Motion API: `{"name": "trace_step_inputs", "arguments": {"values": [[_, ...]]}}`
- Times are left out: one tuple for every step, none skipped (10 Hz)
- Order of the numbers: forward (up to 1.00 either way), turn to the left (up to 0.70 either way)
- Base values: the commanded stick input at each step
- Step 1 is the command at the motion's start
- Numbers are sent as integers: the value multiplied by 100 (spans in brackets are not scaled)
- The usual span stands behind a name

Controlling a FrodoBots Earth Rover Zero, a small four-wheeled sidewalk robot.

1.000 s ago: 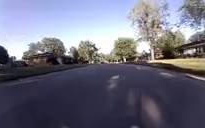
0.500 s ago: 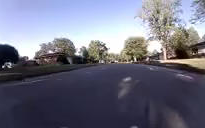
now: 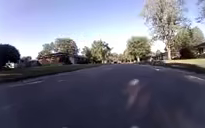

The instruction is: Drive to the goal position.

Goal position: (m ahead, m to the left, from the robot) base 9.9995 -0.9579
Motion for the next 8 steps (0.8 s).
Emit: {"name": "trace_step_inputs", "arguments": {"values": [[100,0],[100,0],[100,2],[100,1],[100,0],[100,2],[100,2],[100,0]]}}
